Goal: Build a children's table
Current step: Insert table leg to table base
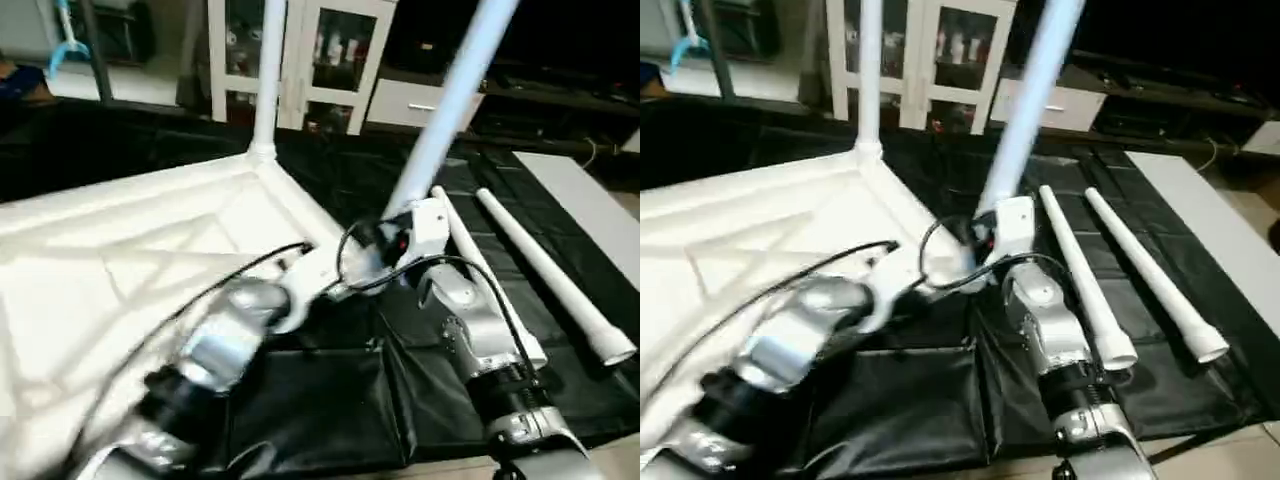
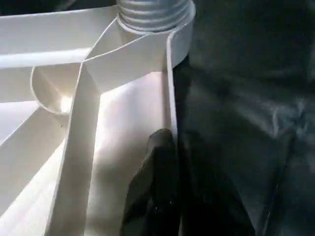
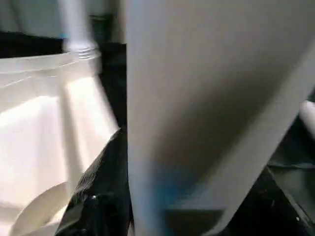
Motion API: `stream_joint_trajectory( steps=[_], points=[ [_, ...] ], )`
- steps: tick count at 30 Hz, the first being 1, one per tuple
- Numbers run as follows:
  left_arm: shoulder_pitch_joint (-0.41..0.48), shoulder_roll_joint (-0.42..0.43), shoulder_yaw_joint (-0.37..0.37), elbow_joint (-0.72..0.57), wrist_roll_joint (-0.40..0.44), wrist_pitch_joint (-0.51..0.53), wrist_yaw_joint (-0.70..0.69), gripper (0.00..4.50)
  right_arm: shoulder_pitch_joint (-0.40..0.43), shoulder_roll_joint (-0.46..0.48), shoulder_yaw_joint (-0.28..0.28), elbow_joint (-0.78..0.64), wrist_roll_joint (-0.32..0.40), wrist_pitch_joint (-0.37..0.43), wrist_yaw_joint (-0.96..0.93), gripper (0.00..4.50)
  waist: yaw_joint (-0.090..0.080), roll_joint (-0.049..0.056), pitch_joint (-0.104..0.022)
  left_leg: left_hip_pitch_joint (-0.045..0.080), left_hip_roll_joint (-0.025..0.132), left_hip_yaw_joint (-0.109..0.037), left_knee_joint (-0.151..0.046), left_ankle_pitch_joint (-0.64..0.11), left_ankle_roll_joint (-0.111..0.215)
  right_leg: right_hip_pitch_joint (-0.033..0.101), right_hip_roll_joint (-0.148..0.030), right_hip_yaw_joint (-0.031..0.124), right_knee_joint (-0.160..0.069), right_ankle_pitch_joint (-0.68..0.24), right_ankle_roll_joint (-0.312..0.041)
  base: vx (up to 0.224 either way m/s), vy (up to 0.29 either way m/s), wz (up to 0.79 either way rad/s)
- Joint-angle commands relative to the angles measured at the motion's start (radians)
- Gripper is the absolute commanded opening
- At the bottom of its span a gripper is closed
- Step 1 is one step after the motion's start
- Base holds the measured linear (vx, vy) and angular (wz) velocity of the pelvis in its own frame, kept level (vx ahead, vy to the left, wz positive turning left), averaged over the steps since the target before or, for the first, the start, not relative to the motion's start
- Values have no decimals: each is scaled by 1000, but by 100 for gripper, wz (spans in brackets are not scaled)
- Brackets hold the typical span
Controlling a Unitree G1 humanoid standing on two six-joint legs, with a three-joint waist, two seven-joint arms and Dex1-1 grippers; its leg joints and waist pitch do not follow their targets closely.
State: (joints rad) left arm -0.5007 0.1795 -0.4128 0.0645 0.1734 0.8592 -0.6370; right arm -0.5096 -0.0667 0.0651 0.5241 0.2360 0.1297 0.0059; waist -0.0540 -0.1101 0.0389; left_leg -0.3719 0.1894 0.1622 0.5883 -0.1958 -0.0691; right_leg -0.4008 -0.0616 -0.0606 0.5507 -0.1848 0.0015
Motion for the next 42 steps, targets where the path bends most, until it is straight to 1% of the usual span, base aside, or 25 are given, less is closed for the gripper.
stream_joint_trajectory(
  steps=[1, 2, 3, 5, 6, 7, 8, 9, 10, 11, 13, 14, 16, 19, 22, 24, 27, 30, 31, 34, 35, 36, 37, 40, 42],
  points=[
    [-66, 1, 89, -83, 23, 29, 33, 0, 83, -83, -164, 242, -110, 74, -258, 185, -6, 31, -34, 20, 43, -29, -101, -525, -79, 4, -76, 39, -73, -415, -87, 0, 0, 0],
    [-73, -16, 92, -84, 24, 41, 48, 0, 76, -71, -172, 254, -115, 62, -317, 185, 1, 30, -37, 23, 43, -20, -97, -463, -75, 1, -74, 45, -69, -350, -102, 0, 0, 0],
    [-74, -19, 92, -85, 24, 42, 50, 0, 75, -69, -172, 256, -116, 59, -326, 185, 5, 30, -34, 22, 43, -12, -95, -426, -72, -2, -70, 49, -65, -307, -112, 0, 0, 0],
    [-72, -22, 89, -86, 25, 42, 51, 0, 70, -64, -172, 260, -121, 43, -349, 185, 21, 27, -27, 42, 41, 4, -87, -441, -69, -19, -63, 53, -72, -340, -112, 11, -18, 13],
    [-71, -23, 87, -88, 24, 45, 54, 0, 66, -61, -168, 265, -122, 31, -368, 185, 35, 26, -23, 62, 37, 13, -80, -472, -61, -33, -55, 54, -79, -400, -96, 22, -36, 26],
    [-71, -23, 87, -88, 24, 45, 54, 0, 66, -61, -168, 265, -122, 31, -368, 185, 36, 23, -23, 60, 35, 15, -78, -476, -57, -34, -53, 57, -79, -422, -85, 32, -36, 30],
    [-66, -15, 80, -94, 26, 60, 59, 0, 56, -44, -162, 270, -108, 20, -398, 185, 44, 30, -28, 47, 36, 11, -84, -447, -60, -22, -51, 62, -71, -427, -57, 47, -14, 18],
    [-65, -14, 80, -94, 27, 60, 59, 0, 56, -44, -161, 270, -108, 20, -398, 185, 44, 29, -31, 39, 36, 8, -87, -427, -61, -15, -51, 61, -66, -409, -55, 47, -14, 18],
    [-59, 3, 74, -97, 29, 62, 53, 0, 49, -36, -155, 275, -96, 25, -383, 185, 46, 36, -36, 28, 37, 3, -92, -393, -70, -3, -52, 61, -55, -356, -58, 0, 0, 0],
    [-59, 3, 74, -97, 29, 63, 53, 0, 48, -35, -155, 276, -94, 25, -383, 185, 43, 36, -41, 20, 38, 2, -94, -360, -77, 5, -51, 60, -47, -293, -66, 0, 0, 0],
    [-58, 15, 68, -101, 22, 68, 56, 0, 41, -30, -150, 280, -85, 23, -373, 185, 41, 37, -42, 20, 39, 2, -93, -342, -82, 7, -51, 59, -42, -244, -76, 0, 0, 0],
    [-57, 20, 65, -103, 19, 70, 57, 0, 38, -30, -146, 280, -84, 21, -367, 185, 35, 32, -44, 12, 37, 2, -93, -323, -79, 17, -52, 59, -37, -213, -86, 0, 0, 0],
    [-57, 24, 58, -108, 13, 70, 52, 0, 33, -27, -143, 280, -83, 15, -365, 185, 31, 32, -44, 14, 37, 4, -91, -331, -75, 15, -54, 59, -40, -226, -90, 0, 0, 0],
    [-53, 24, 39, -132, -23, 22, 4, 0, 20, -11, -146, 276, -85, 7, -357, 185, 28, 33, -40, 17, 36, 3, -91, -382, -68, 8, -57, 60, -52, -336, -83, 0, 0, 0],
    [-44, 28, 0, -154, -52, -47, -71, 41, 9, 9, -159, 276, -90, 0, -341, 185, 27, 34, -41, 18, 39, -3, -92, -407, -72, 6, -60, 58, -56, -378, -79, 0, 0, 0],
    [-39, 26, -8, -156, -61, -46, -89, 52, 8, 17, -163, 272, -82, 3, -332, 185, 25, 35, -41, 17, 40, -3, -94, -412, -78, 4, -58, 58, -55, -366, -79, 0, 0, 0],
    [-27, 22, -26, -145, -83, -30, -109, 89, 15, 37, -170, 245, -51, 23, -302, 185, 19, 36, -47, 10, 39, -2, -93, -372, -82, 15, -57, 59, -45, -295, -90, 0, 0, 0],
    [-26, 30, -37, -139, -88, -37, -120, 110, 16, 43, -170, 237, -34, 30, -279, 185, 14, 36, -51, 10, 39, 0, -92, -334, -76, 19, -56, 59, -39, -237, -102, 0, 0, 0],
    [-24, 41, -49, -127, -86, -50, -129, 122, 19, 50, -166, 222, -20, 42, -257, 185, 11, 38, -52, 12, 39, 2, -90, -306, -75, 22, -54, 59, -35, -187, -116, 0, 0, 0],
    [-21, 78, -82, -86, -63, -86, -133, 134, 24, 70, -146, 183, 18, 82, -175, 185, 1, 38, -55, 6, 38, -1, -90, -286, -65, 33, -55, 58, -28, -153, -125, 0, 0, 0],
    [-20, 85, -89, -75, -47, -107, -123, 154, 24, 76, -144, 175, 29, 97, -158, 185, -2, 39, -55, 5, 38, 0, -90, -278, -64, 34, -55, 58, -27, -142, -128, 0, 0, 0],
    [-20, 85, -89, -75, -47, -107, -123, 154, 24, 76, -144, 175, 29, 97, -158, 185, -3, 39, -54, 7, 39, 0, -90, -274, -61, 33, -54, 58, -28, -134, -131, 0, 0, 0],
    [-17, 81, -83, -44, -21, -135, -84, 172, 27, 91, -140, 157, 28, 119, -142, 185, -11, 31, -56, 7, 39, 3, -87, -251, -54, 35, -54, 59, -26, -102, -145, 0, 0, 0],
    [-18, 72, -76, -25, -14, -142, -62, 177, 32, 102, -135, 145, 20, 126, -138, 185, -16, 34, -57, 5, 39, 1, -86, -231, -50, 42, -59, 59, -22, -97, -155, 0, 0, 0],
    [-20, 63, -70, -17, -17, -139, -51, 180, 34, 107, -131, 142, 14, 126, -133, 185, -16, 32, -56, 9, 40, 3, -86, -237, -48, 39, -60, 60, -25, -127, -157, 0, 0, 0]
  ],
)
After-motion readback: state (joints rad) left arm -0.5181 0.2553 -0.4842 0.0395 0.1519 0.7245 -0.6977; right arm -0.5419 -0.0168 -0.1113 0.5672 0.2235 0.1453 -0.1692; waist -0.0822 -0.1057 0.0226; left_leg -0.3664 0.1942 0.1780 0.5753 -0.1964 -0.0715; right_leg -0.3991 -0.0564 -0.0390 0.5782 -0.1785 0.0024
